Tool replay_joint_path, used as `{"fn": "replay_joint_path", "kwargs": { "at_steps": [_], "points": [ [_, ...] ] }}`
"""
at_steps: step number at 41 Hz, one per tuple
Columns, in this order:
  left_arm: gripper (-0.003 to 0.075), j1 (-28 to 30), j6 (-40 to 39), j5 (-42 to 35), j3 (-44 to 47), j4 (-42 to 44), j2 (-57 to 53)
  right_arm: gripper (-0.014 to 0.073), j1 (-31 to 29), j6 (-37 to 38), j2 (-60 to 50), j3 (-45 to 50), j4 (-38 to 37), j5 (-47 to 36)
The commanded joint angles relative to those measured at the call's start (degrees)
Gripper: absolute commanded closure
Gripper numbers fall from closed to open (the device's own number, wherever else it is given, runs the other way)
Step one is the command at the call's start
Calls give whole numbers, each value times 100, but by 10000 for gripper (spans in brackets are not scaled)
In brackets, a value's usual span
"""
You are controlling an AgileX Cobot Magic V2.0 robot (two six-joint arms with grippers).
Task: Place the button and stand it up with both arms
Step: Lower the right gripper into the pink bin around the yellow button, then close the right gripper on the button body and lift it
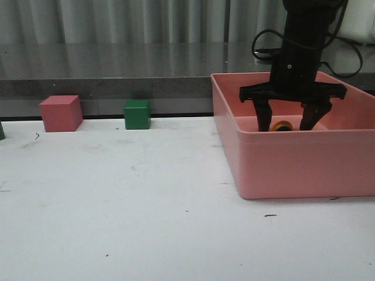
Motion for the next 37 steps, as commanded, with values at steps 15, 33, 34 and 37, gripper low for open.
{"fn": "replay_joint_path", "kwargs": {
  "at_steps": [15, 33, 34, 37],
  "points": [
    [102, -49, -2, -435, -172, -1, 77, 151, -131, 0, -139, -340, -70, 227],
    [102, -49, -2, -435, -172, -1, 77, 300, -131, 0, -287, -340, -43, 369],
    [102, -49, -2, -435, -172, -1, 77, 300, -131, 0, -327, -340, -43, 394],
    [102, -49, -2, -435, -172, -1, 77, 300, -131, 0, -483, -340, -43, 498]
  ]
}}
